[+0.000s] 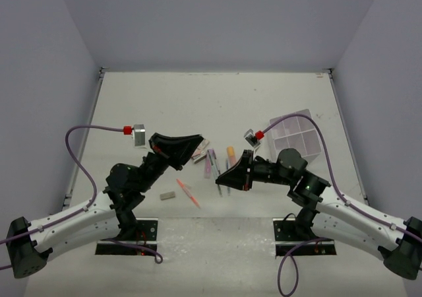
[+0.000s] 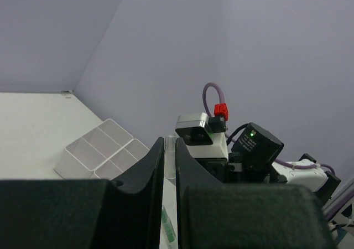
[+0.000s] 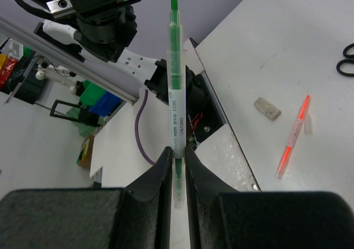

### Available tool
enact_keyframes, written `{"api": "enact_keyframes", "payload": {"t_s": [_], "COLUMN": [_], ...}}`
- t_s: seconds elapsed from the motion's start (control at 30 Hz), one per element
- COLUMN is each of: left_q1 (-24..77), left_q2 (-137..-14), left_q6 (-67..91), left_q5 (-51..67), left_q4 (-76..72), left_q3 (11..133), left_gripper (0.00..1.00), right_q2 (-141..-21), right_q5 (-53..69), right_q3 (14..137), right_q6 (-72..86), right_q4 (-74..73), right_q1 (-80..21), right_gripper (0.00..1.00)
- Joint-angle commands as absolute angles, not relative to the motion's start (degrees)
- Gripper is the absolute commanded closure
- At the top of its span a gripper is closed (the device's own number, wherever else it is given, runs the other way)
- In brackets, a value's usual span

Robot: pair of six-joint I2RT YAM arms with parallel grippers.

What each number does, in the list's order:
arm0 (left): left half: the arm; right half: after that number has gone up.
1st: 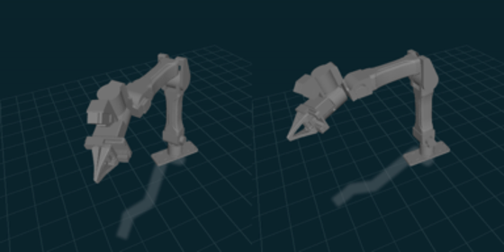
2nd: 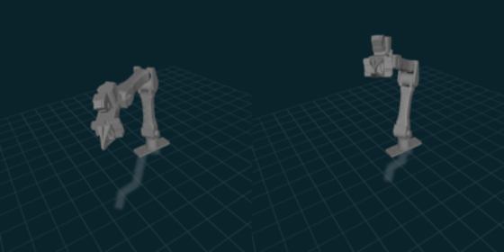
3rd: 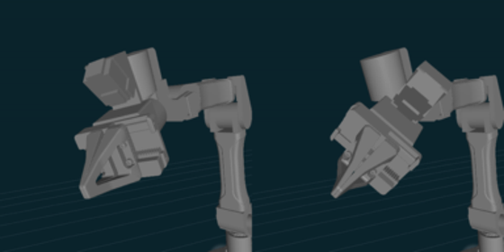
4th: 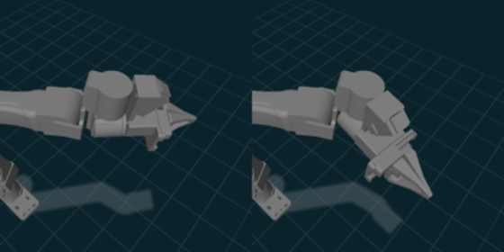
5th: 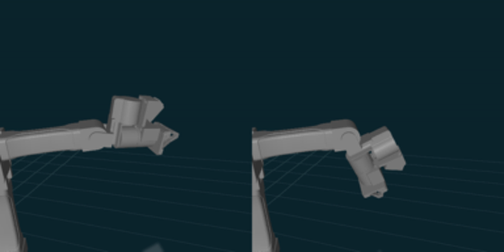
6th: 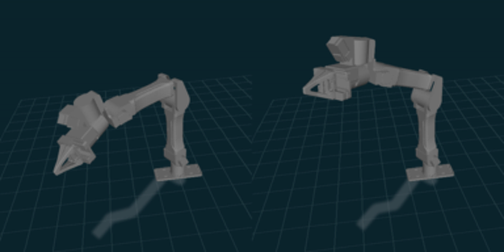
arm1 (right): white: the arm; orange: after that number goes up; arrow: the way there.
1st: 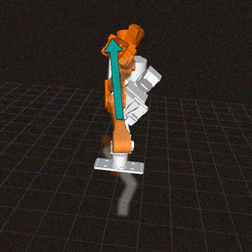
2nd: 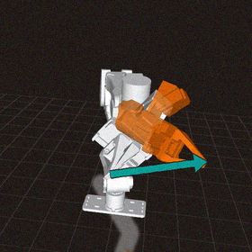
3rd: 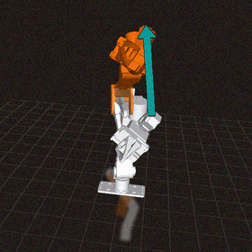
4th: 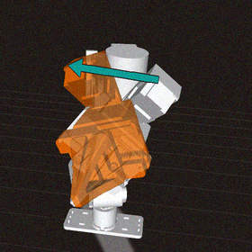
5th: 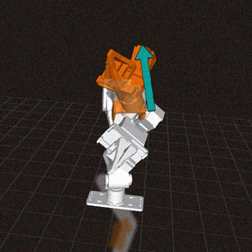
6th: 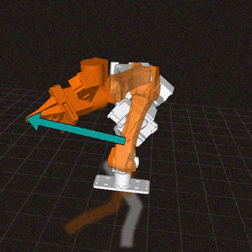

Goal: Sort the stationery into containers
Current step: Close the pen cap on the pen.

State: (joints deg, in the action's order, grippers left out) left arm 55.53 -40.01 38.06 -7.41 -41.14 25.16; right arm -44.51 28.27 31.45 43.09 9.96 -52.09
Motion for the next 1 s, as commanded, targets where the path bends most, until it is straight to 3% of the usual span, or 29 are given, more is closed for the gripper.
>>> {"api": "enact_keyframes", "payload": {"t_s": [0.0, 0.97], "left_q1": [55.63, 55.63], "left_q2": [-40.02, -44.34], "left_q6": [36.24, 38.76], "left_q5": [-6.15, -4.53], "left_q4": [-45.76, -49.88], "left_q3": [24.46, 23.38], "left_gripper": [1.00, 1.00], "right_q2": [-43.60, -44.38], "right_q5": [26.75, 27.78], "right_q3": [35.60, 38.41], "right_q6": [41.37, 40.60], "right_q4": [8.58, 6.51], "right_q1": [-52.41, -52.56], "right_gripper": [1.00, 1.00]}}
